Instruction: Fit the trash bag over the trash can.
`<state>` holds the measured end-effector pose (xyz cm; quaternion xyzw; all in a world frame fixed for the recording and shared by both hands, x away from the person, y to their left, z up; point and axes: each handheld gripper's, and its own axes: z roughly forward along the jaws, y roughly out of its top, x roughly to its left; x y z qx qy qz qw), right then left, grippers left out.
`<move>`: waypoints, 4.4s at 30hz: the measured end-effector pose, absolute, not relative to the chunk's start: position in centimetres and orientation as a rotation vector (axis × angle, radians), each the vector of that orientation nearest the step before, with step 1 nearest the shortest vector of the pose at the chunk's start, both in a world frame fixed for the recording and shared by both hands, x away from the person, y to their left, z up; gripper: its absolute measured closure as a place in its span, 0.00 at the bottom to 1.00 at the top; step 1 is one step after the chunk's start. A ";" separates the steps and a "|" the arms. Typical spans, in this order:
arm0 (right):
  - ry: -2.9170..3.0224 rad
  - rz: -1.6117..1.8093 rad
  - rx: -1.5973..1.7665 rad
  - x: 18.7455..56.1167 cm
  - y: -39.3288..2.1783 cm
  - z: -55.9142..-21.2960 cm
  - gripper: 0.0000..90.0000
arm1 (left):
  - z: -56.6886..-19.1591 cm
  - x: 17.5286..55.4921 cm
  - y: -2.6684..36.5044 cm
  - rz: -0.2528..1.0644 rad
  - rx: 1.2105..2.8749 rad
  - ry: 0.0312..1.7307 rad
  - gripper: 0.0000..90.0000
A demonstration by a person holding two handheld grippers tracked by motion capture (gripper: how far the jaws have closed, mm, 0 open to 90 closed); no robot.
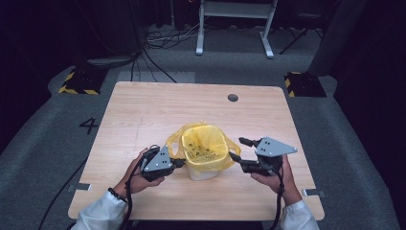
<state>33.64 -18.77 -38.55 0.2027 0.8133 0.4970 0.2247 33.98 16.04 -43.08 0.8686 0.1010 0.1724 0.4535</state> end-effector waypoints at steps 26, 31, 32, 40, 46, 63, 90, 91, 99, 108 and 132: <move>2.429 1.252 0.492 32.7 -16.9 -45.4 1.00 | -44.8 34.7 16.5 0.380 2.187 0.274 1.00; 2.448 1.230 0.510 33.2 -16.6 -46.1 1.00 | -45.5 35.1 16.3 0.383 2.217 0.283 1.00; 2.453 1.226 0.519 33.4 -16.6 -46.5 1.00 | -45.6 35.2 16.3 0.373 2.216 0.287 1.00; 2.450 1.279 0.548 33.8 -17.0 -46.8 0.93 | -45.9 35.1 16.7 0.363 2.178 0.369 0.80; 2.423 1.387 0.597 33.7 -18.5 -46.0 0.75 | -45.6 34.1 18.5 0.301 2.114 0.422 0.50; 2.251 1.599 0.606 33.0 -21.5 -39.9 0.54 | -47.7 34.9 22.7 0.271 2.131 0.640 0.30; 2.599 1.424 0.299 38.1 -12.3 -34.3 0.83 | -50.4 34.4 22.0 0.249 2.269 0.614 0.24; 2.611 1.417 0.299 38.2 -12.1 -34.4 0.82 | -50.4 34.5 22.0 0.251 2.270 0.614 0.24; 2.700 1.237 0.329 38.8 -10.5 -35.4 0.80 | -50.4 34.7 21.8 0.247 2.270 0.614 0.24; 2.728 1.084 0.458 39.7 -9.4 -36.0 0.64 | -50.4 34.7 21.7 0.249 2.269 0.613 0.24; 2.752 0.993 0.542 40.0 -9.1 -36.2 0.48 | -50.4 34.7 21.7 0.248 2.269 0.613 0.24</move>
